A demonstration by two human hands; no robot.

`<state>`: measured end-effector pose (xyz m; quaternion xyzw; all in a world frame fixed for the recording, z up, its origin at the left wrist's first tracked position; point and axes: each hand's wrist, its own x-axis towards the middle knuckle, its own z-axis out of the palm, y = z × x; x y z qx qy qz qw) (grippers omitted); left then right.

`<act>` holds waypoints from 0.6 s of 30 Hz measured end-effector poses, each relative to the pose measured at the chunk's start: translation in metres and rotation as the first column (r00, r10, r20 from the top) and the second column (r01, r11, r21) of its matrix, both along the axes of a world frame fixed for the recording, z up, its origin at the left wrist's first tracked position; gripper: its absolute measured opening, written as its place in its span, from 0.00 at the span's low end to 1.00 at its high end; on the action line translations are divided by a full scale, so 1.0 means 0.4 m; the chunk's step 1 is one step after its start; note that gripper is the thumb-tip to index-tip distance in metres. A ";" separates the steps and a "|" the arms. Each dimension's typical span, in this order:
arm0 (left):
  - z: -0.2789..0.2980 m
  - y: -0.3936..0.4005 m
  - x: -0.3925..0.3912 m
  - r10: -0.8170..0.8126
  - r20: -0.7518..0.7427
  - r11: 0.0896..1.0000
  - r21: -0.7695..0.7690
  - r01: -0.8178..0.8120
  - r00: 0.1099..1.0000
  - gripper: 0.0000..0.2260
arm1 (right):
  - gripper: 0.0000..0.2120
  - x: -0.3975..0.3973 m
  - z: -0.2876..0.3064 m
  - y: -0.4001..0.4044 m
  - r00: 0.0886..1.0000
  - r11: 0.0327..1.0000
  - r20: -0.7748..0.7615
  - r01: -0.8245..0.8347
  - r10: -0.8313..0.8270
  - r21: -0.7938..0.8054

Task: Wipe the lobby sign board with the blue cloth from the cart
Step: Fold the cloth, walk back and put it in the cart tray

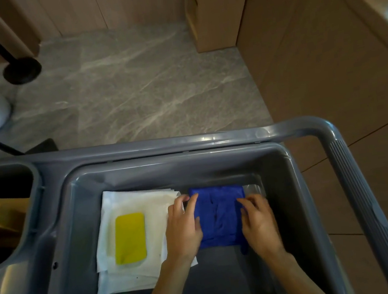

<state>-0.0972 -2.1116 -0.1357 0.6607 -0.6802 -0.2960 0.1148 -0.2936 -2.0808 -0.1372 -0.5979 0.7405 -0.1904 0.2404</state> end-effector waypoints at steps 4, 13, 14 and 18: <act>-0.036 -0.002 -0.031 -0.133 0.134 0.959 -0.233 0.162 0.982 0.19 | 0.20 0.062 -0.007 -0.024 0.992 0.983 -0.023 -0.125 0.123 -0.135; -0.138 0.032 -0.004 -0.186 0.349 0.954 -0.160 0.254 0.919 0.24 | 0.30 0.042 -0.110 -0.004 0.940 0.960 -0.228 -0.215 0.253 0.176; -0.142 0.031 -0.004 -0.189 0.358 0.952 -0.163 0.260 0.915 0.24 | 0.30 0.038 -0.112 -0.006 0.935 0.958 -0.239 -0.220 0.261 0.185; -0.137 0.022 -0.001 -0.206 0.367 0.952 -0.138 0.272 0.907 0.25 | 0.30 0.027 -0.095 -0.019 0.917 0.935 -0.250 -0.249 0.311 0.251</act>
